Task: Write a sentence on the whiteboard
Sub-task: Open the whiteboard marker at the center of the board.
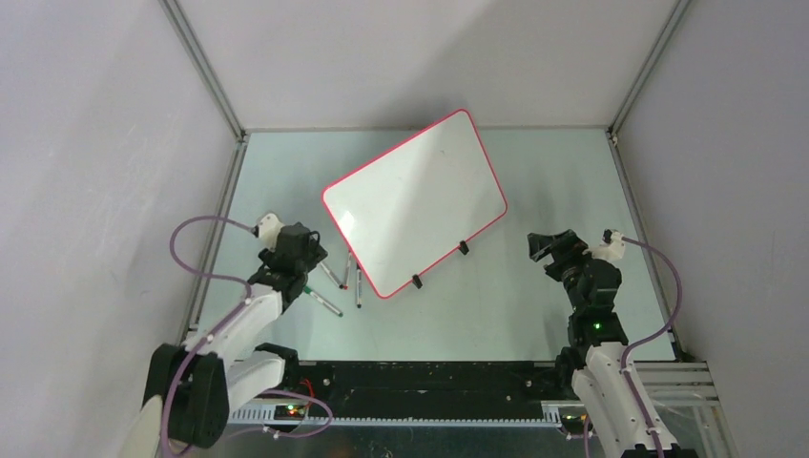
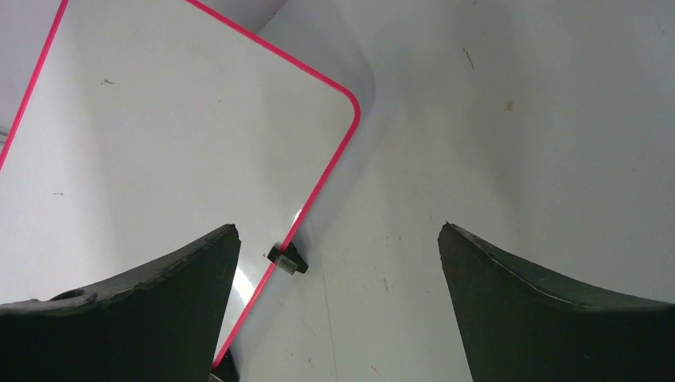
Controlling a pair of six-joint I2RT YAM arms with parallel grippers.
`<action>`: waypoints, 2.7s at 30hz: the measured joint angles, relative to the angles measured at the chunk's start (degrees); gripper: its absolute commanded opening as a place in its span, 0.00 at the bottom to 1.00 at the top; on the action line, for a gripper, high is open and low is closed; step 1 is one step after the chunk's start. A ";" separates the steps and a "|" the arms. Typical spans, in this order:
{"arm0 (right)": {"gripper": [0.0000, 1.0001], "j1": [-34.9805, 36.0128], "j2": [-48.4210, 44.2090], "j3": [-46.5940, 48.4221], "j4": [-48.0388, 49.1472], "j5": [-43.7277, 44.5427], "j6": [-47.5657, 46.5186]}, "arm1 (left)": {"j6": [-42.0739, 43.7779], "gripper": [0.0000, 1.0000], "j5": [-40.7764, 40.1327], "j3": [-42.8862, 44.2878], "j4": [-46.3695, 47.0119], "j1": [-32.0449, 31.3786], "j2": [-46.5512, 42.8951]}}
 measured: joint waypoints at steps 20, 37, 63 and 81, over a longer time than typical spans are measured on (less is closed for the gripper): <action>1.00 0.00 0.11 0.00 -0.02 0.35 0.20 | 0.50 0.65 -0.57 7.37 -4.87 -1.29 13.60; 0.97 0.00 0.57 0.00 0.02 0.35 0.20 | 4.76 0.57 2.73 -4.63 -3.34 -3.91 -15.67; 0.97 -0.11 -0.63 0.00 -0.02 0.35 0.20 | -22.29 0.60 -4.00 0.72 -34.75 -11.19 -12.17; 0.97 -0.11 -0.04 0.00 0.02 0.59 0.20 | -20.94 0.44 0.50 3.98 -26.82 0.15 4.76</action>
